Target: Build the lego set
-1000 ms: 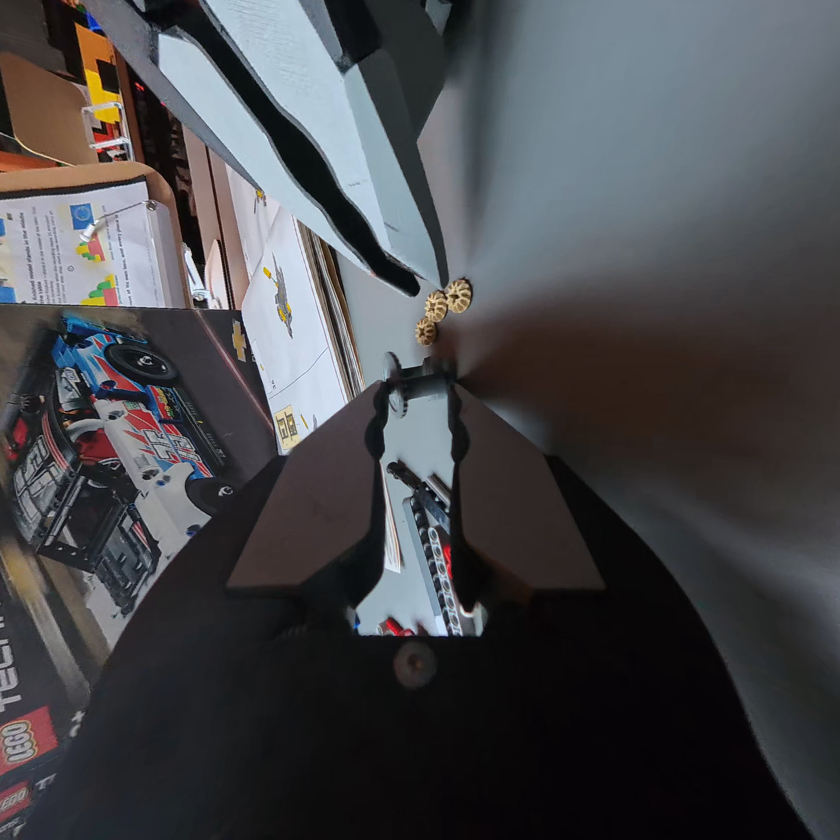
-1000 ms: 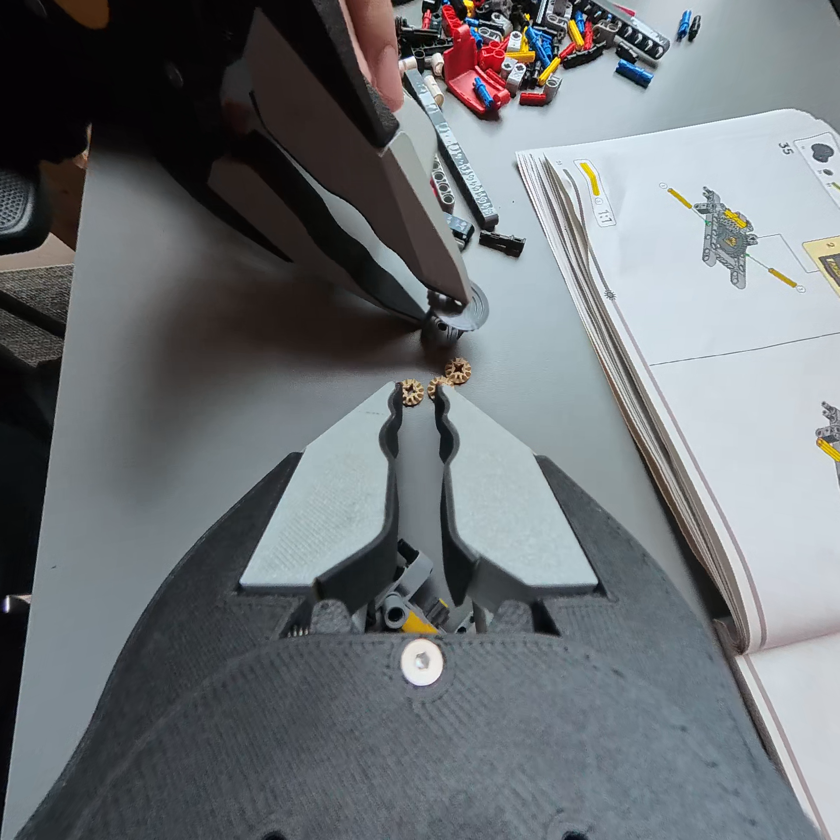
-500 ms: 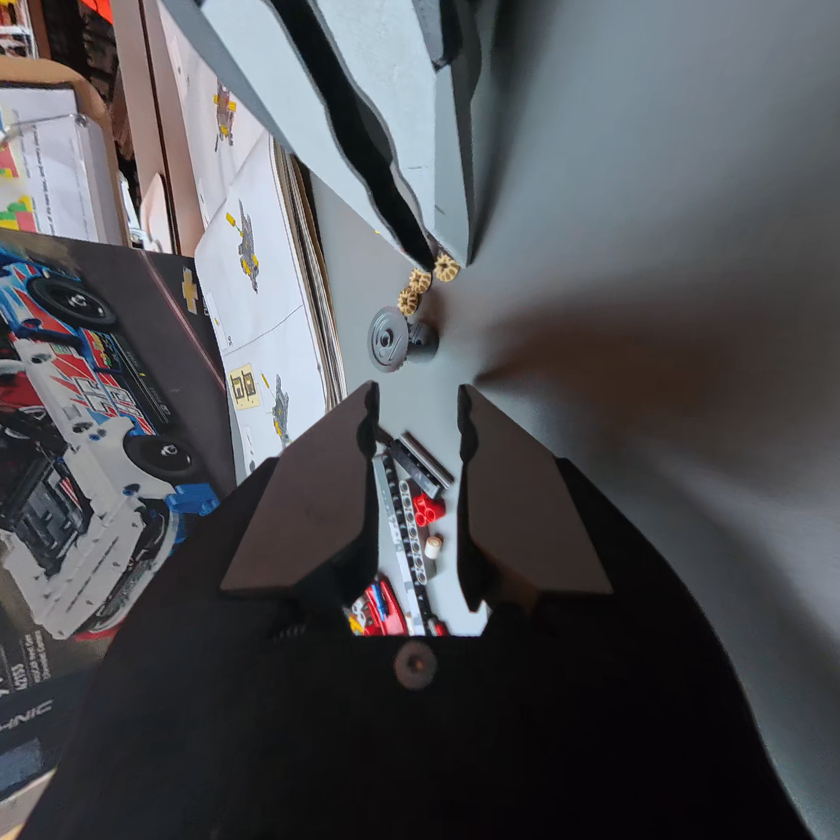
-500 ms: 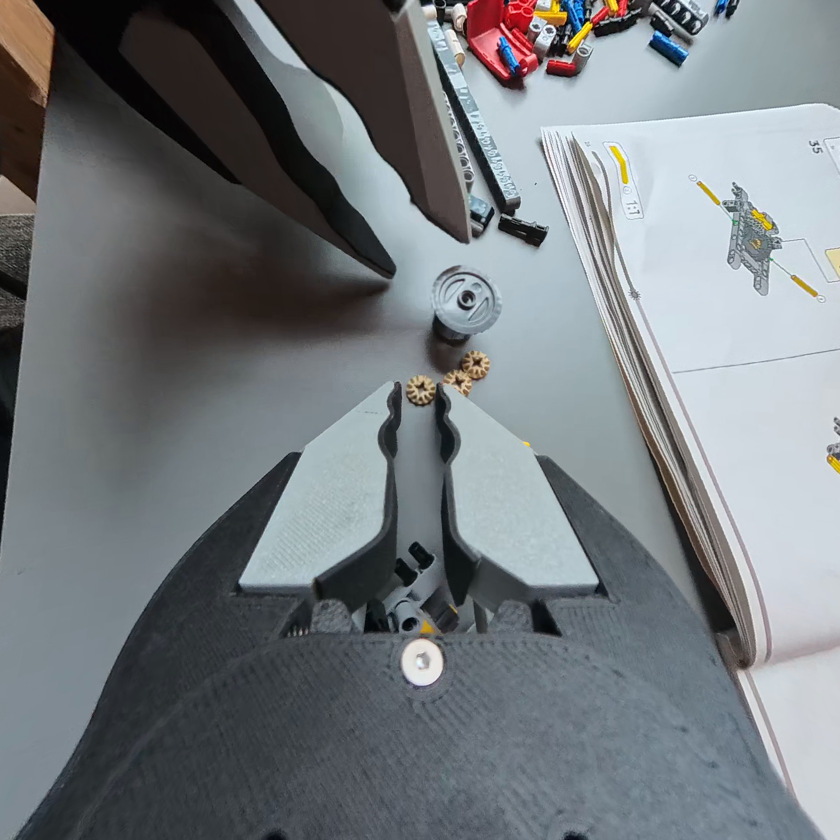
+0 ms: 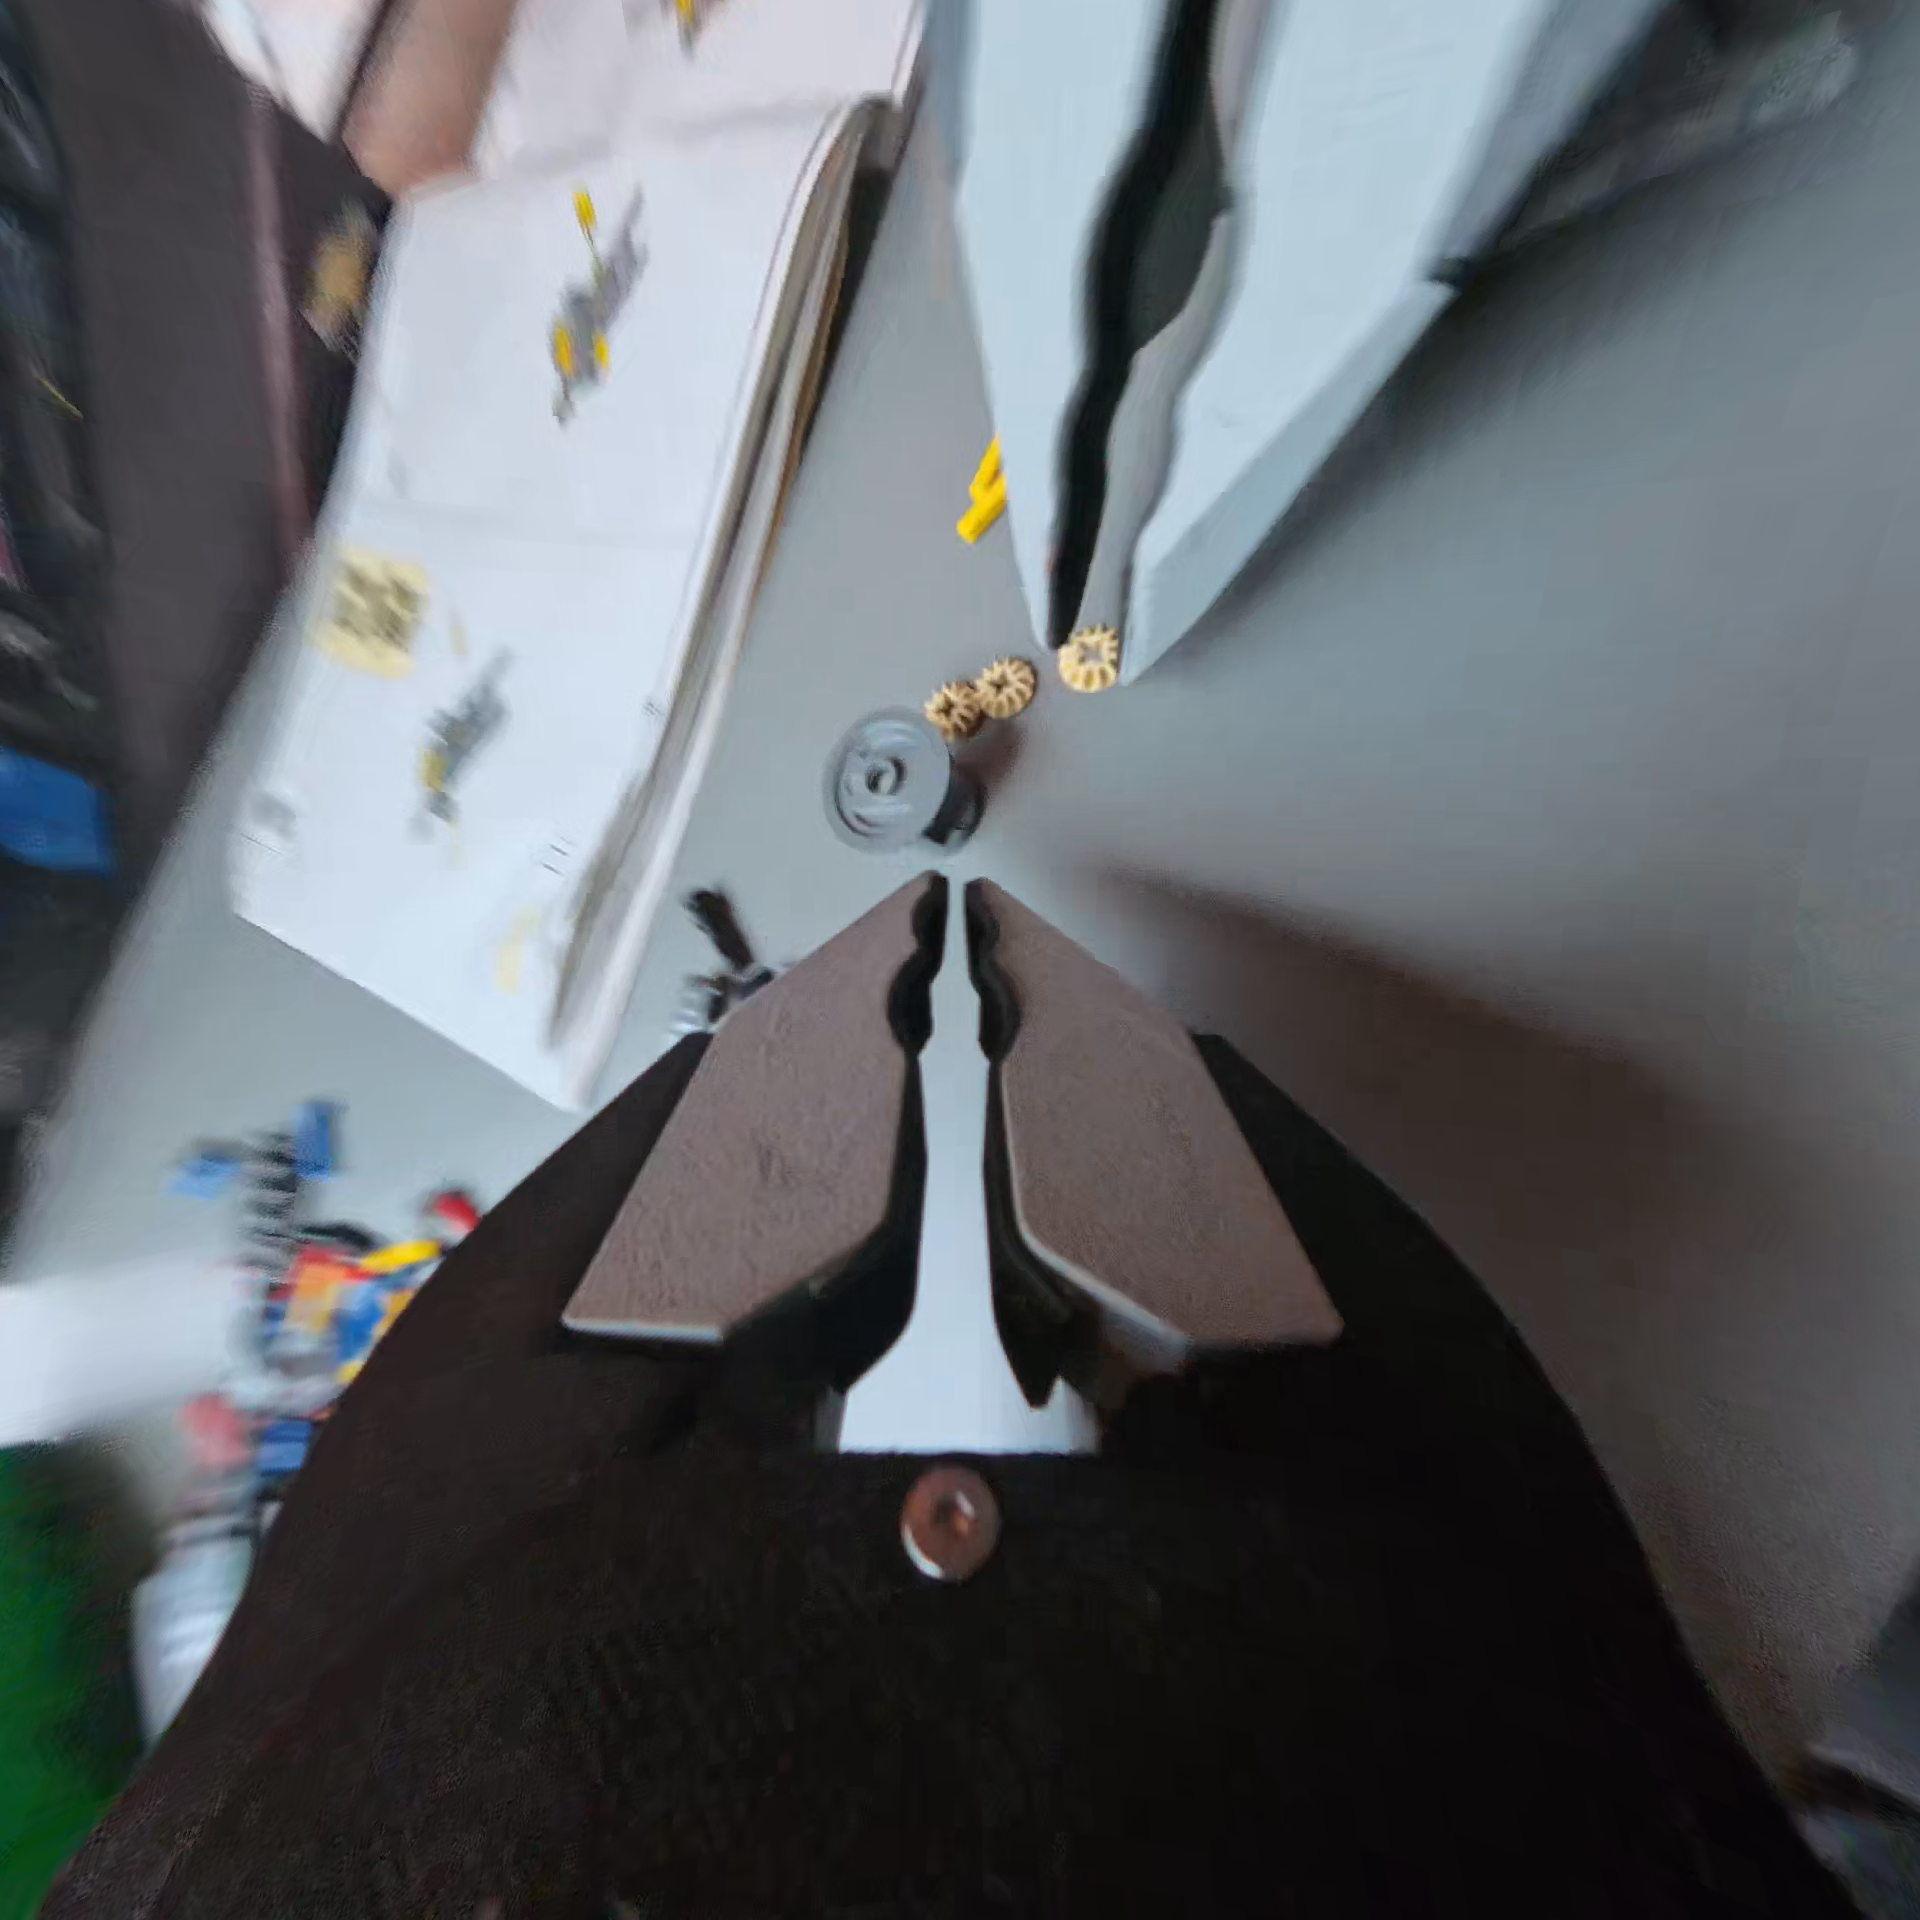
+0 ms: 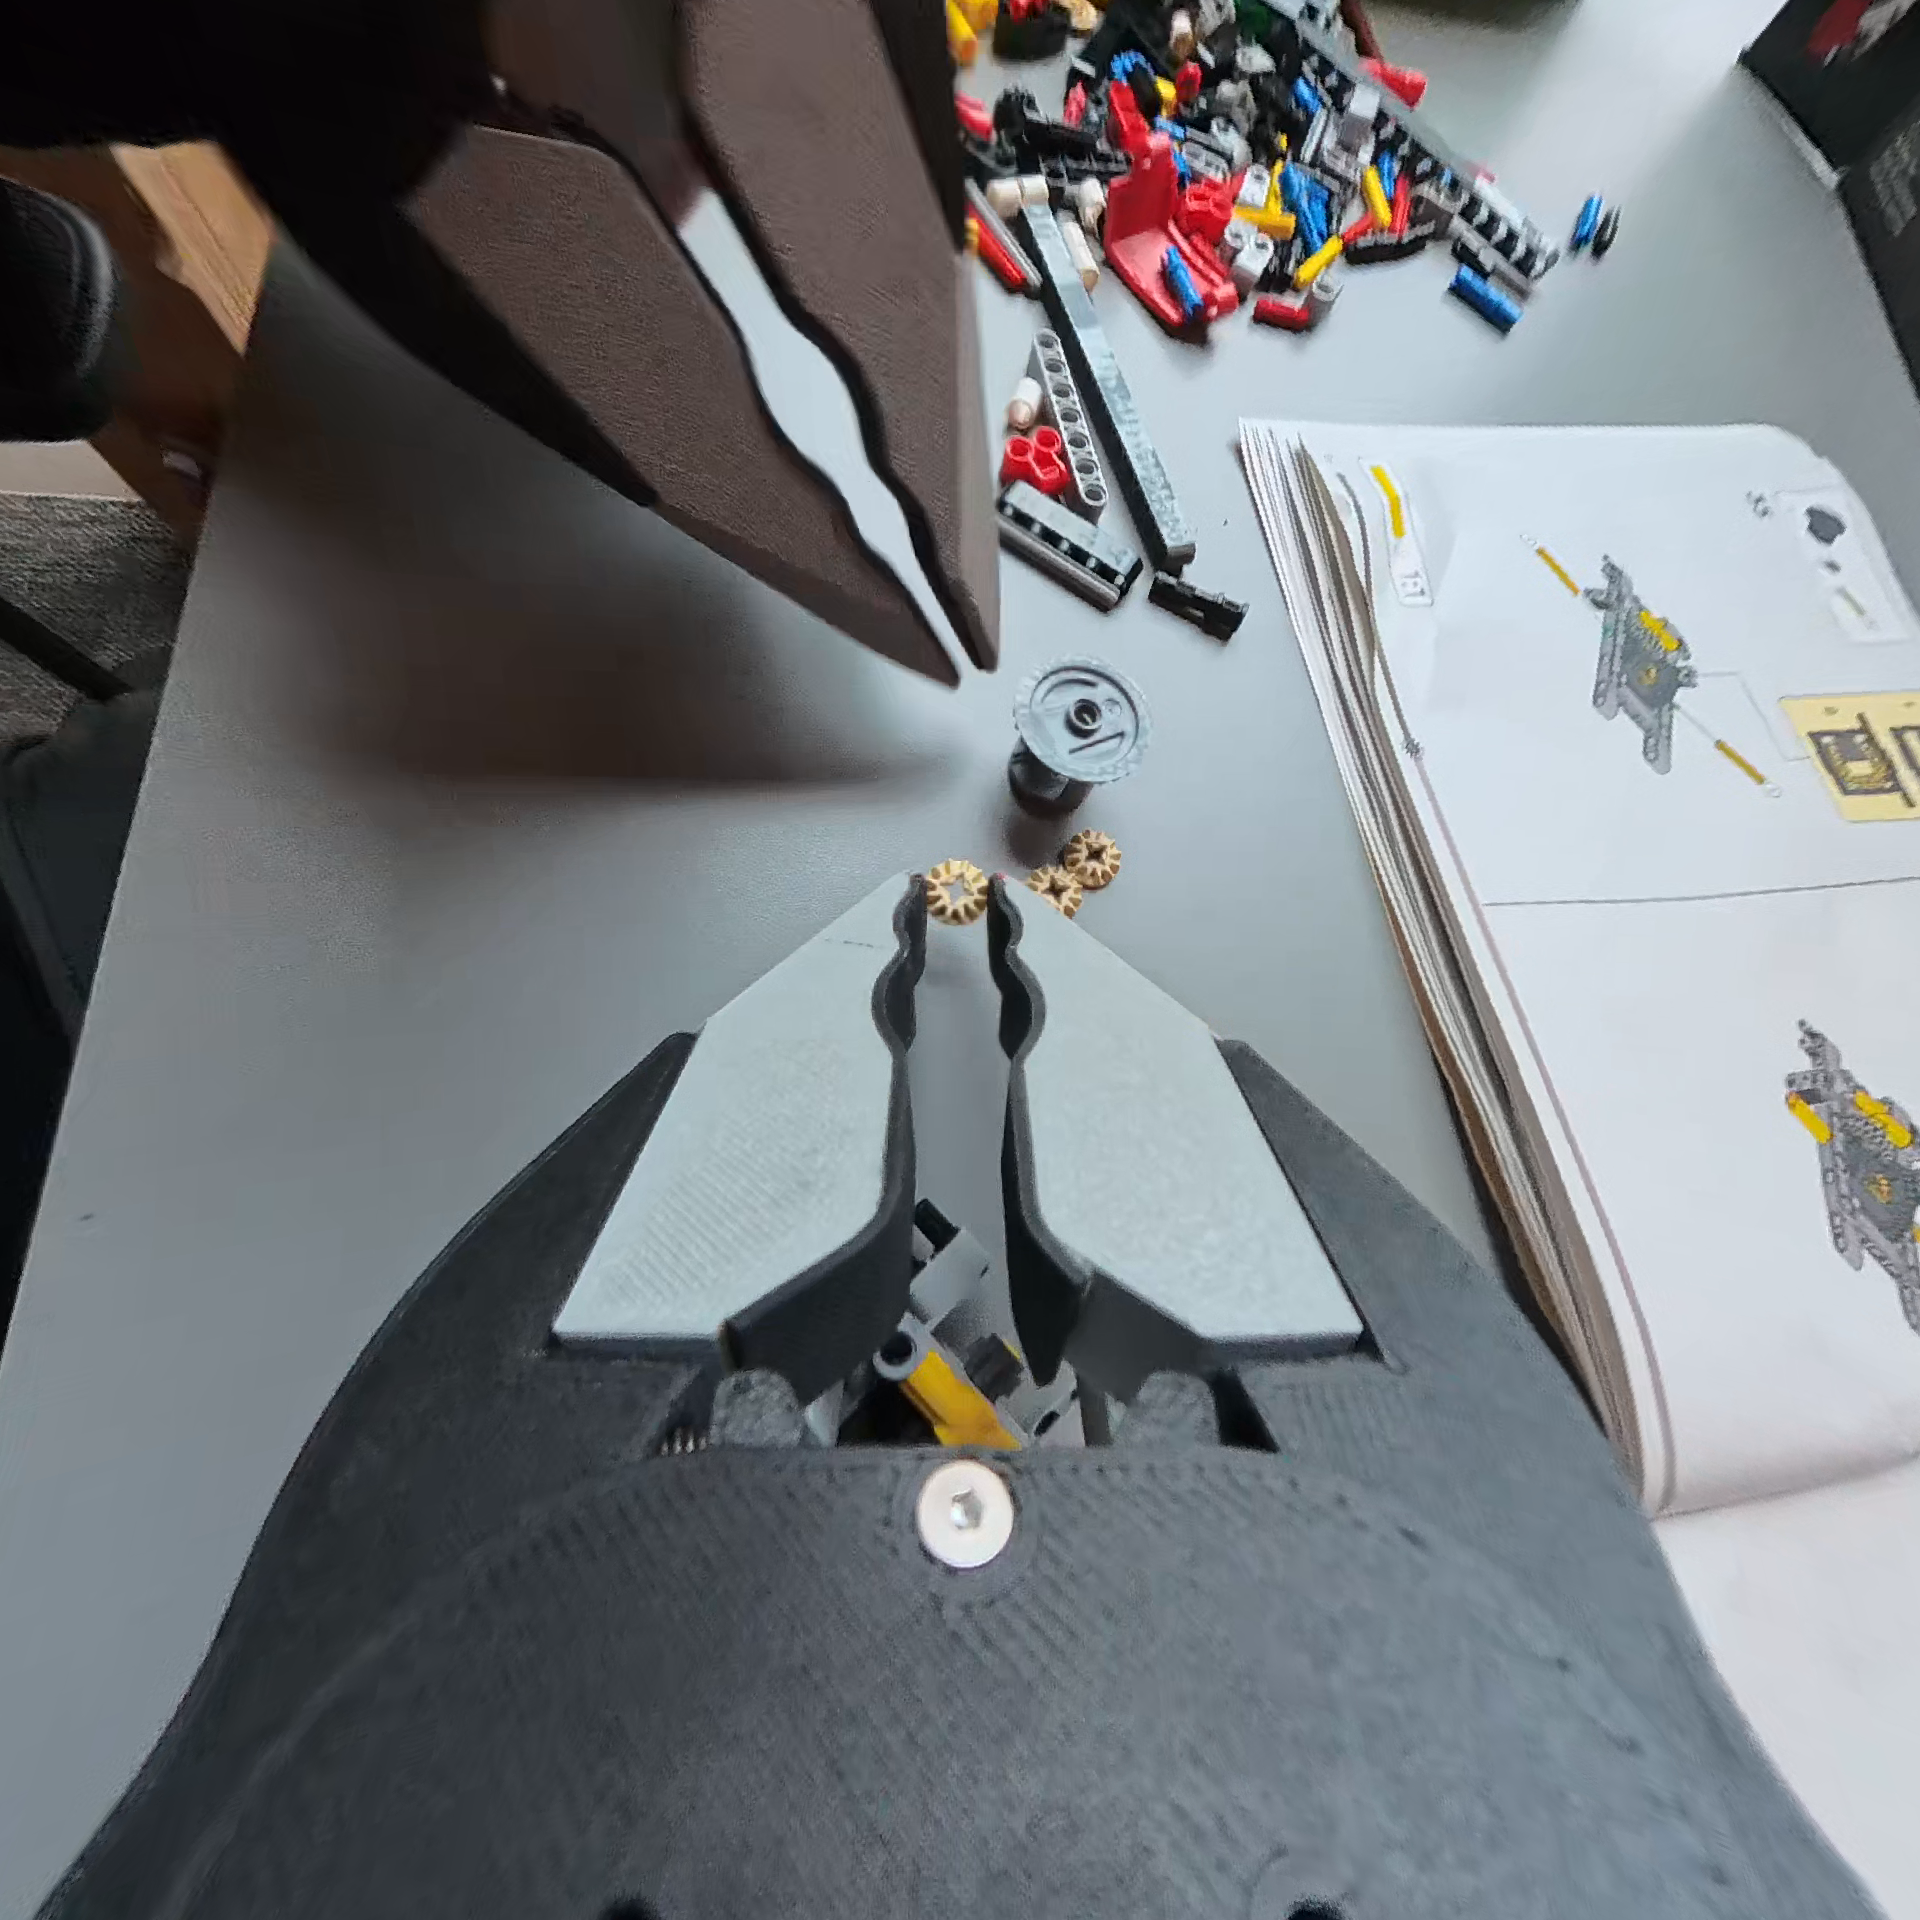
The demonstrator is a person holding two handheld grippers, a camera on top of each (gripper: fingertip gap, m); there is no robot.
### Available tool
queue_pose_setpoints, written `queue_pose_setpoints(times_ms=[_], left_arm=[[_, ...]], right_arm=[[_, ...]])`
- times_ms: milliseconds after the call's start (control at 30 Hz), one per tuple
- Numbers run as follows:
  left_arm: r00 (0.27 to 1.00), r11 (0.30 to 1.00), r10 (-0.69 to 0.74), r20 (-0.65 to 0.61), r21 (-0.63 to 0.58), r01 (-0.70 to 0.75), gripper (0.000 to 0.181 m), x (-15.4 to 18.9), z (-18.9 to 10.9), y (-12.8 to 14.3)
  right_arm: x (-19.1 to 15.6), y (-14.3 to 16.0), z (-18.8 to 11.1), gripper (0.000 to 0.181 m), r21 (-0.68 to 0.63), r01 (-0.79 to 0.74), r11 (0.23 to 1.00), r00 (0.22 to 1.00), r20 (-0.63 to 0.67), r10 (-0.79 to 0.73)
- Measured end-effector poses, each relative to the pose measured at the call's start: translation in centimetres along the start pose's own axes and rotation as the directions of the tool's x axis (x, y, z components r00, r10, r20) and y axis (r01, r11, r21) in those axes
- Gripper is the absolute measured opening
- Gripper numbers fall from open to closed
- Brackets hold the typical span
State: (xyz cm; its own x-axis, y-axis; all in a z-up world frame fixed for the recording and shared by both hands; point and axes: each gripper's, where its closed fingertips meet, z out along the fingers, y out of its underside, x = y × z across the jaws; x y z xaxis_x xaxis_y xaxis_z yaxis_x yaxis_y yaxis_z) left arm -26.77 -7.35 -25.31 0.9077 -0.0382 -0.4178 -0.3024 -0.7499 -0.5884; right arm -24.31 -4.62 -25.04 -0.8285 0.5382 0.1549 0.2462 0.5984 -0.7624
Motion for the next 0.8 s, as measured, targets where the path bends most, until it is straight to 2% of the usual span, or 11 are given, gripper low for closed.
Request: queue_pose_setpoints(times_ms=[33,100,133,200,400,533,700,800], left_arm=[[0.991,0.993,-0.117,-0.072,-0.014,0.117,0.008,0.5,0.2,0.3],[0.920,0.944,-0.329,-0.213,-0.061,0.324,0.012,1.7,0.3,0.6],[0.869,0.916,-0.398,-0.295,-0.069,0.396,0.024,2.5,0.1,0.1],[0.783,0.865,-0.471,-0.407,-0.037,0.501,0.029,3.6,-0.5,-1.3],[0.706,0.810,-0.501,-0.501,0.016,0.586,0.025,3.8,-1.1,-2.7],[0.647,0.760,-0.538,-0.540,0.021,0.649,0.018,2.8,-1.6,-2.6],[0.516,0.679,-0.527,-0.676,0.031,0.734,0.014,2.9,-2.9,-4.1],[0.477,0.659,-0.531,-0.701,0.012,0.752,0.018,2.9,-3.0,-4.2]], right_arm=[[-0.1,-0.1,-0.2,0.008,0.008,0.017,1.000,1.000,-0.004,-0.017],[-0.4,-0.3,-0.4,0.008,0.019,0.052,0.998,0.999,-0.012,-0.052],[-0.4,-0.4,-0.4,0.008,0.024,0.070,0.997,0.997,-0.020,-0.070],[-0.6,-0.8,-0.6,0.008,0.038,0.108,0.993,0.994,-0.036,-0.106],[-1.2,-2.0,-1.3,0.008,0.083,0.211,0.974,0.975,-0.081,-0.205],[-1.5,-2.3,-1.6,0.008,0.095,0.278,0.956,0.958,-0.106,-0.268],[-2.0,-2.8,-1.8,0.008,0.117,0.333,0.936,0.940,-0.123,-0.319],[-2.1,-3.1,-2.1,0.008,0.128,0.355,0.926,0.931,-0.135,-0.339]])
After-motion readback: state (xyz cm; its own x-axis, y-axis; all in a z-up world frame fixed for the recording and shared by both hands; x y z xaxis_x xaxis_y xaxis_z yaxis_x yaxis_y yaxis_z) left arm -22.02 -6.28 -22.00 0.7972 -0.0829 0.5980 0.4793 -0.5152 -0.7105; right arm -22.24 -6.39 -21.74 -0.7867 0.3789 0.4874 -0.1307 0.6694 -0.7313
